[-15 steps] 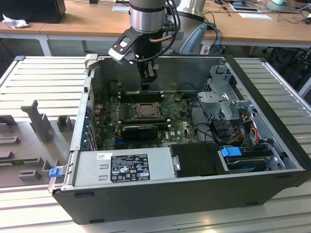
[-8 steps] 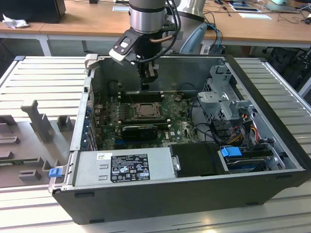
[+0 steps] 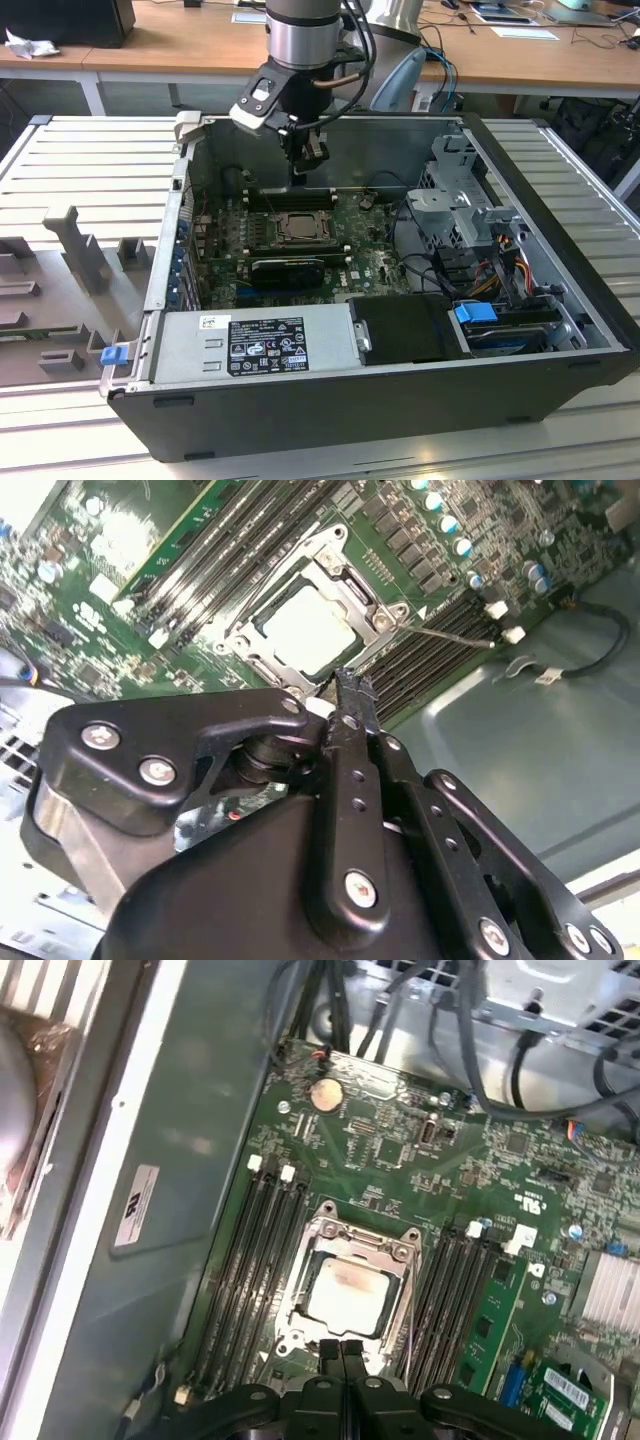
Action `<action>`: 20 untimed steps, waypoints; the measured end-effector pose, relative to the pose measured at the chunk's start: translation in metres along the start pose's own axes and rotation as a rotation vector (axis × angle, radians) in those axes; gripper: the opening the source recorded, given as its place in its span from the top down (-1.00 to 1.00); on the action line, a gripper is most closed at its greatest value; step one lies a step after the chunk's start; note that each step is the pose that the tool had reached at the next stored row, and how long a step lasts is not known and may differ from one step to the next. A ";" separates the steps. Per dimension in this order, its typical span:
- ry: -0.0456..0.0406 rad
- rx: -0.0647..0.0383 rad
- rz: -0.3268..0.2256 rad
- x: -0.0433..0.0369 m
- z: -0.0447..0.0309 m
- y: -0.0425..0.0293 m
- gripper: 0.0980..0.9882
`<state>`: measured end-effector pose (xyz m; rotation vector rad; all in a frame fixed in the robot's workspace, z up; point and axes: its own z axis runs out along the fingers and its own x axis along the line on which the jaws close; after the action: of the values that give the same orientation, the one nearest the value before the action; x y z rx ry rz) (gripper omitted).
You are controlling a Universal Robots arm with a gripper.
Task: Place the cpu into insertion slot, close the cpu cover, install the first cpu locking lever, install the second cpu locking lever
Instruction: 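Install the first cpu locking lever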
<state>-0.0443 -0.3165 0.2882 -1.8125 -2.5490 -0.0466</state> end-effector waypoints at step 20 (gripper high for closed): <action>0.0057 0.010 -0.357 0.0000 0.0004 0.0000 0.98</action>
<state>-0.0443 -0.3165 0.2878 -1.3289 -2.8258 -0.0417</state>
